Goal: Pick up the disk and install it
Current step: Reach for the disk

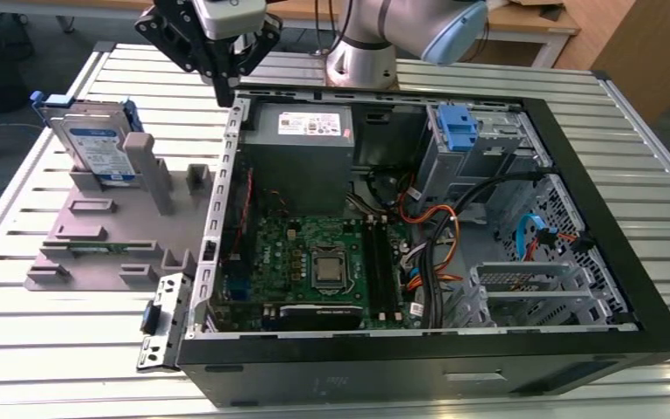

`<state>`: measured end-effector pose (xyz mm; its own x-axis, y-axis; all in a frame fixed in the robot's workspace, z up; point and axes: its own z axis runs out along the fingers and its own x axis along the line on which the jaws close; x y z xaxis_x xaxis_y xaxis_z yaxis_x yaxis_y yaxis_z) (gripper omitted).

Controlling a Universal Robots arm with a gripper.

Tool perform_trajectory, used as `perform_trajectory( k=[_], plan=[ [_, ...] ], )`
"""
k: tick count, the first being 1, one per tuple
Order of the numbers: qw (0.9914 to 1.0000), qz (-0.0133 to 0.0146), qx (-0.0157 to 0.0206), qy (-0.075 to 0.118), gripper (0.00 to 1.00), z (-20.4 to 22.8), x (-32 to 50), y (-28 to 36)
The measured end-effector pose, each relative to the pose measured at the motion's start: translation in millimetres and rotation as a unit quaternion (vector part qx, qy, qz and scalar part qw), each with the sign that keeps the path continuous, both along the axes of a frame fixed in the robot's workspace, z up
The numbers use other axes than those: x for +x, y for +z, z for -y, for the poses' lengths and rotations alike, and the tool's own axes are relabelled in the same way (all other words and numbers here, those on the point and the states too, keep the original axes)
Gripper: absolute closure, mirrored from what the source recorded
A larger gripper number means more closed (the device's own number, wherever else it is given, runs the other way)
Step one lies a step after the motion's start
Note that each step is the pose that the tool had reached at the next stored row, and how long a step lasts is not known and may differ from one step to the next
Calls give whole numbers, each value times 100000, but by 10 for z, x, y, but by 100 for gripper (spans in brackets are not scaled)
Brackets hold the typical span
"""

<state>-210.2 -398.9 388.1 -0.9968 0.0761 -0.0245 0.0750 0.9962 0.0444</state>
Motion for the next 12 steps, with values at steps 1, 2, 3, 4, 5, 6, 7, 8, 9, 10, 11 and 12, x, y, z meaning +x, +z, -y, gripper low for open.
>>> perform_trajectory(
  k=[1,2,3,4,5,6,7,8,9,10,11,12],
  plan=[
    [100000,2,0,-4,89,0,-1,0],
    [100000,0,-2,-4,89,0,-1,0],
    [100000,-1,-3,-5,89,0,-1,-1],
    [100000,-3,-4,-5,89,0,-2,-1],
    [100000,6,3,-9,89,0,-4,-2],
    [100000,7,4,-12,89,0,-7,-3],
    [100000,9,7,-12,89,0,-12,-5],
    [100000,5,2,-6,89,0,-17,-6],
    [100000,2,-1,-7,89,0,-23,-7],
    [100000,3,0,-4,89,0,-30,-8],
    [100000,5,2,-3,89,0,-37,-10],
    [100000,5,3,-6,89,0,-39,-10]
  ],
)
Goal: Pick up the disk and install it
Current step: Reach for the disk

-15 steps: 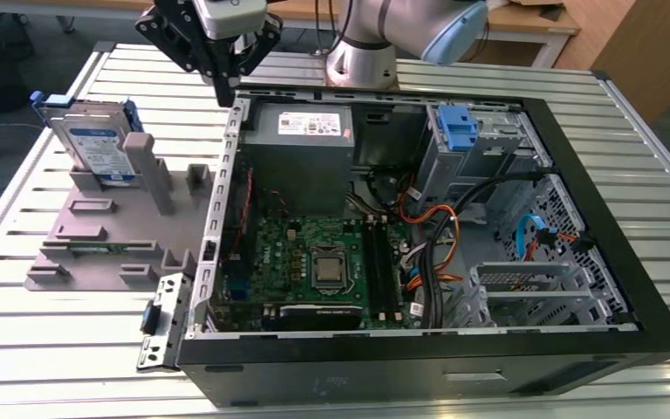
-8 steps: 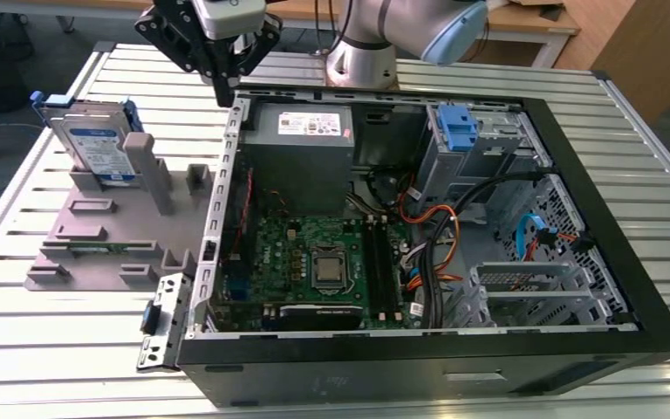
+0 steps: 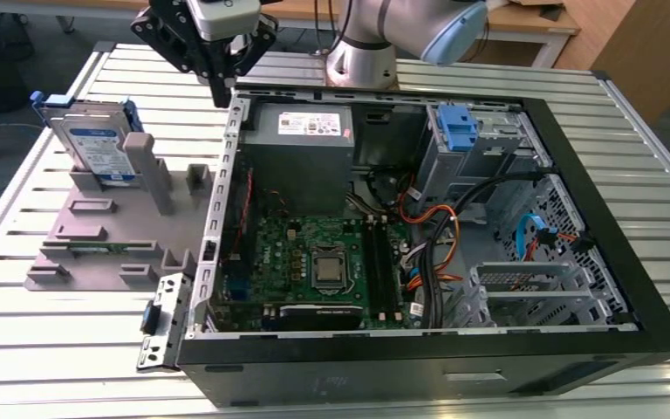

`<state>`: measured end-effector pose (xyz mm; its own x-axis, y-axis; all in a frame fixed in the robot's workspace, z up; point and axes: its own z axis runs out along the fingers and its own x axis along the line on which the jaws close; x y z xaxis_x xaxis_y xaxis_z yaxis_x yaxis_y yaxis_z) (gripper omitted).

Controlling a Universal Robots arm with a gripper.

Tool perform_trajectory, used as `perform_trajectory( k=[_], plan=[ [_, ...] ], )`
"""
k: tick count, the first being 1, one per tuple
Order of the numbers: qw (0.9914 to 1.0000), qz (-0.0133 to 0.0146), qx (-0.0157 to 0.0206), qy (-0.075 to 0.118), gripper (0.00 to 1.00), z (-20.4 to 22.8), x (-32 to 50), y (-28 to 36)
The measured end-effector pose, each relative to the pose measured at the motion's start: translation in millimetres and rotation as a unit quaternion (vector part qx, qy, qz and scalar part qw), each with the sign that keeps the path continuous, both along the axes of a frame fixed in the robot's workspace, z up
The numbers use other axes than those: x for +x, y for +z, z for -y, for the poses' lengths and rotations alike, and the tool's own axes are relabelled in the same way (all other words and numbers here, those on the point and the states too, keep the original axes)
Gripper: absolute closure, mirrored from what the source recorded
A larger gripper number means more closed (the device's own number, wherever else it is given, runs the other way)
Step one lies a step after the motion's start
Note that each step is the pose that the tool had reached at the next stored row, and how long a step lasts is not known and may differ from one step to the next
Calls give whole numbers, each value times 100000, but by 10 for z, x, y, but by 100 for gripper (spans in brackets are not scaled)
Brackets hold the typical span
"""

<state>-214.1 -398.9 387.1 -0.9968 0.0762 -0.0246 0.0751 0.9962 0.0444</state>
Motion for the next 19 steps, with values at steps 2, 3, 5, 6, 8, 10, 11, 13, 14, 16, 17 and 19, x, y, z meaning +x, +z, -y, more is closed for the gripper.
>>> perform_trajectory(
  k=[2,3,5,6,8,10,11,13,14,16,17,19],
  plan=[
    [100000,-3,-4,1,89,0,-1,0],
    [100000,-2,-1,3,89,0,-2,0],
    [100000,-1,-2,4,89,0,-2,0],
    [100000,-2,-2,0,89,0,-2,0],
    [100000,-2,-3,4,89,0,-2,0],
    [100000,-2,-3,-1,89,0,-4,-1],
    [100000,-1,-2,-5,89,0,-8,-1],
    [100000,-11,-10,0,89,1,-24,-3],
    [100000,-5,-5,1,89,0,-35,-6],
    [100000,-4,-4,0,89,0,-66,-11],
    [100000,-2,-4,1,89,0,-83,-14],
    [100000,-4,-5,-3,89,0,-117,-20]
  ],
)
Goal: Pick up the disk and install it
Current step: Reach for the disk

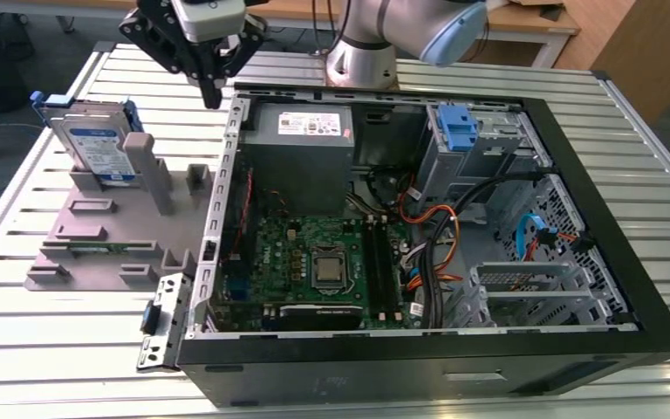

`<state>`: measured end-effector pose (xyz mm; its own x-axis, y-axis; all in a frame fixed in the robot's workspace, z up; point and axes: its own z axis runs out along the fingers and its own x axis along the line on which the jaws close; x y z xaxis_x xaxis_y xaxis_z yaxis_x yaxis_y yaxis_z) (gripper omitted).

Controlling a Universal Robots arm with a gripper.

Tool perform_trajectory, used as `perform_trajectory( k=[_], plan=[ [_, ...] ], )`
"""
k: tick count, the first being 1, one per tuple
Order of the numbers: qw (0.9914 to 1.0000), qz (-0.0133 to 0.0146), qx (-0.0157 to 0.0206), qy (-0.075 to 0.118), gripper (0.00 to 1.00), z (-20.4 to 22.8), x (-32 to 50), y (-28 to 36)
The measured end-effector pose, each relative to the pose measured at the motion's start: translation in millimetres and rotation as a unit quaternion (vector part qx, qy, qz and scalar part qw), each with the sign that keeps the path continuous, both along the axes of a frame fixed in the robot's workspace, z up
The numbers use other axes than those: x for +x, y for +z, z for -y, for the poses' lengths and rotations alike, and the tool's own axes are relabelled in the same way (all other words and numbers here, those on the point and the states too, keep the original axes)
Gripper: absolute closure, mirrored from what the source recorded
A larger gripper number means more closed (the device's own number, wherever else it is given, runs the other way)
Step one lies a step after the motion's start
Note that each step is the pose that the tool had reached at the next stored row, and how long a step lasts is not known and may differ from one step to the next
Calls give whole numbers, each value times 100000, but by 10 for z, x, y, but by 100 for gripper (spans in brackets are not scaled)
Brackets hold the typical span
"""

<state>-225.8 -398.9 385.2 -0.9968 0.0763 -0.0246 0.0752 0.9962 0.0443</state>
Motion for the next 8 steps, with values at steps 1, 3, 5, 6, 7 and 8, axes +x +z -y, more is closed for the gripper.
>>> perform_trajectory(
  k=[1,3,5,6,7,8],
  plan=[
    [100000,-3,-1,1,89,0,-19,-3],
    [100000,1,1,6,89,0,-52,-9],
    [100000,3,1,6,89,0,-85,-15],
    [100000,0,1,6,89,-1,-104,-18],
    [100000,4,3,9,89,-3,-121,-23],
    [100000,7,10,5,89,-7,-138,-28]
  ],
)
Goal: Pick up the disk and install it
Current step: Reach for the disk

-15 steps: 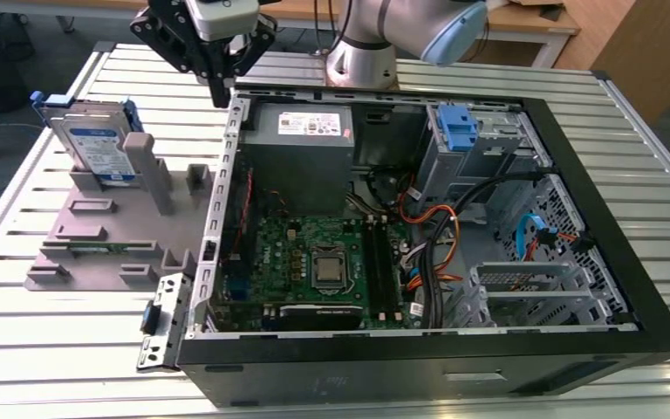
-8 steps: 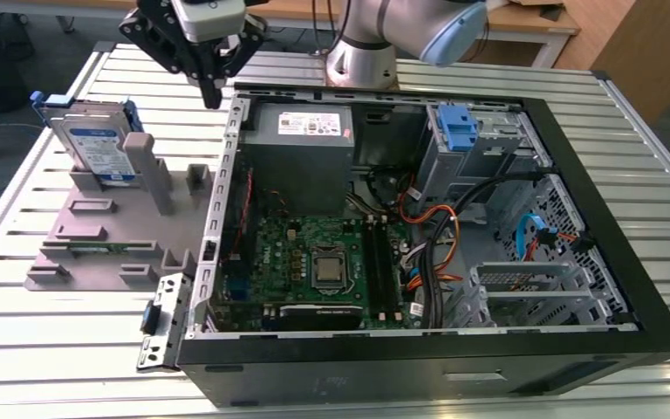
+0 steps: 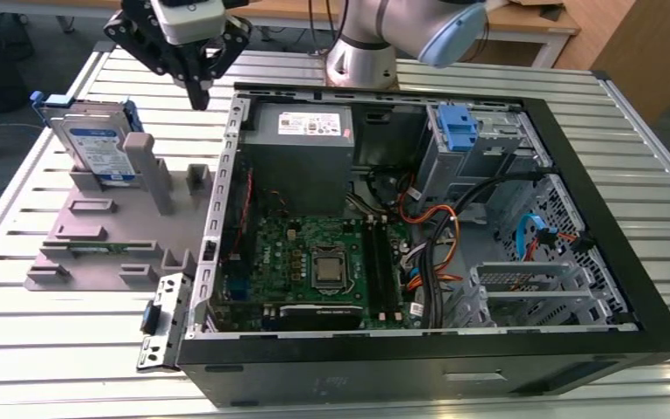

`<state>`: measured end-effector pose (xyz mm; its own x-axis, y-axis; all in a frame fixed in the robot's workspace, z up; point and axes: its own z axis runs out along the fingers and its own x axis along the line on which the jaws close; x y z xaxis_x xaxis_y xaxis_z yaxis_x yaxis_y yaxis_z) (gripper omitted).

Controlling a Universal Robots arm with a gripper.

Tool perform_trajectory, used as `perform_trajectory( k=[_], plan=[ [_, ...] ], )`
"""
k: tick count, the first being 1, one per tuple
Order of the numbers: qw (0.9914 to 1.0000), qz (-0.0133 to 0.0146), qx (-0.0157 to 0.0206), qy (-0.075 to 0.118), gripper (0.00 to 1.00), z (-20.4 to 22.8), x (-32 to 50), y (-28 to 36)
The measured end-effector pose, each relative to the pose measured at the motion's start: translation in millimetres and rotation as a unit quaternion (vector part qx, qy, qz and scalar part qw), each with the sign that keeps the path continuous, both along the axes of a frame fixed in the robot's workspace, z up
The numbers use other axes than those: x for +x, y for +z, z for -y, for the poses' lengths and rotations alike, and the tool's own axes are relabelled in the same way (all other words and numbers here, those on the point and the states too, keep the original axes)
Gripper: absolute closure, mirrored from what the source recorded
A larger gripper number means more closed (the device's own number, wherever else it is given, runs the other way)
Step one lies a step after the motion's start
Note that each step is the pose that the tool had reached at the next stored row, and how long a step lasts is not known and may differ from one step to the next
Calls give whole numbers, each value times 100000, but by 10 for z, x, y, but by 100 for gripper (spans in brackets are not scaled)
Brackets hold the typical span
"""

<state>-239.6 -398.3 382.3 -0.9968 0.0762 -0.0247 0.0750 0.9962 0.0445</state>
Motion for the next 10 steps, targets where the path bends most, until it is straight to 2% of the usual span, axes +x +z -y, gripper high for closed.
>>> perform_trajectory(
  k=[4,10],
  plan=[
    [100000,-13,-12,-3,89,-36,-78,-14],
    [100000,-6,-7,-2,89,-120,-201,-35]
  ],
)
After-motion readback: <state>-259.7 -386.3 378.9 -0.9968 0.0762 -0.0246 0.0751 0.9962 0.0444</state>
